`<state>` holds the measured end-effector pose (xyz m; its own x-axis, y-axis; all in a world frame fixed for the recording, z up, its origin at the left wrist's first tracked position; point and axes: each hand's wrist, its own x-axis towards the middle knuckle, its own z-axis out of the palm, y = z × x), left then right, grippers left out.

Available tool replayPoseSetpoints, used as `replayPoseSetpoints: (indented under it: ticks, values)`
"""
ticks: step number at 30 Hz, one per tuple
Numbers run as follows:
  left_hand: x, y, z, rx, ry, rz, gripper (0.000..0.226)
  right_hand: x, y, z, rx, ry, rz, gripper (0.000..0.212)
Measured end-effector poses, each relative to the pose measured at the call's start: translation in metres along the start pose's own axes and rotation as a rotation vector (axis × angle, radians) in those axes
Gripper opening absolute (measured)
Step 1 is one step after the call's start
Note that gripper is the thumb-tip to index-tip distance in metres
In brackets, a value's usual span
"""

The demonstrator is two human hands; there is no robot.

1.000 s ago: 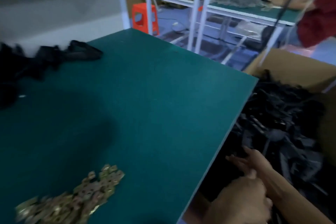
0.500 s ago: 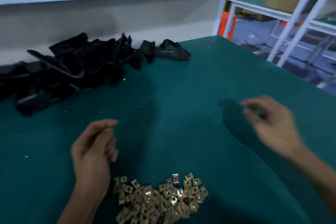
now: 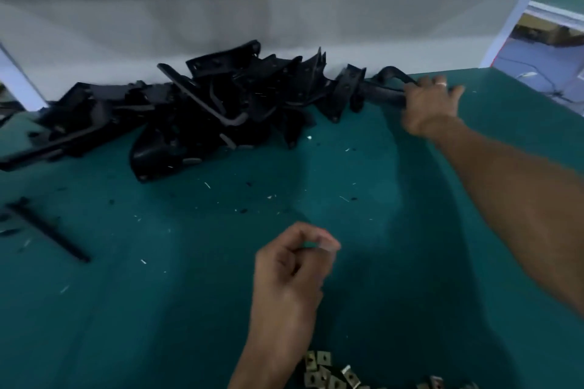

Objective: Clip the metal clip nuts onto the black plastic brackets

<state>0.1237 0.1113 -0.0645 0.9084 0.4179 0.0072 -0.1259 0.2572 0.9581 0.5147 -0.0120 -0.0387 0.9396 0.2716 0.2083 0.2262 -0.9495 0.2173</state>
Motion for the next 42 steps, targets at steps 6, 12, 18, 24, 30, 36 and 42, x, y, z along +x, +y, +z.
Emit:
replayPoseSetpoints:
  ticks: [6, 12, 18, 24, 30, 36, 42]
  values:
    - [0.001, 0.002, -0.003, -0.125, -0.059, -0.007, 0.021, -0.053, 0.027, -0.029, 0.539, 0.192, 0.167, 0.035]
    - [0.000, -0.003, 0.010, -0.013, -0.185, 0.072, 0.017, -0.161, 0.014, -0.089, 1.728, -0.551, -0.021, 0.018]
    - [0.001, -0.001, 0.012, -0.187, -0.198, 0.003, 0.029, -0.223, -0.016, -0.117, 1.369, -1.190, -0.400, 0.022]
    - [0.000, 0.009, 0.002, -0.325, 0.026, 0.063, 0.021, -0.236, -0.035, -0.131, 1.555, -1.218, -0.251, 0.045]
    - [0.001, 0.014, 0.007, -0.357, 0.156, 0.047, 0.032, -0.270, -0.041, -0.111, 1.909, -0.865, -0.232, 0.034]
    - [0.004, 0.017, 0.001, -0.459, 0.193, -0.077, 0.029, -0.287, -0.058, -0.099, 1.803, -0.576, -0.109, 0.002]
    - [0.007, 0.024, -0.002, -0.727, 0.299, -0.164, 0.054, -0.318, -0.049, -0.081, 0.992, -0.584, -0.761, 0.022]
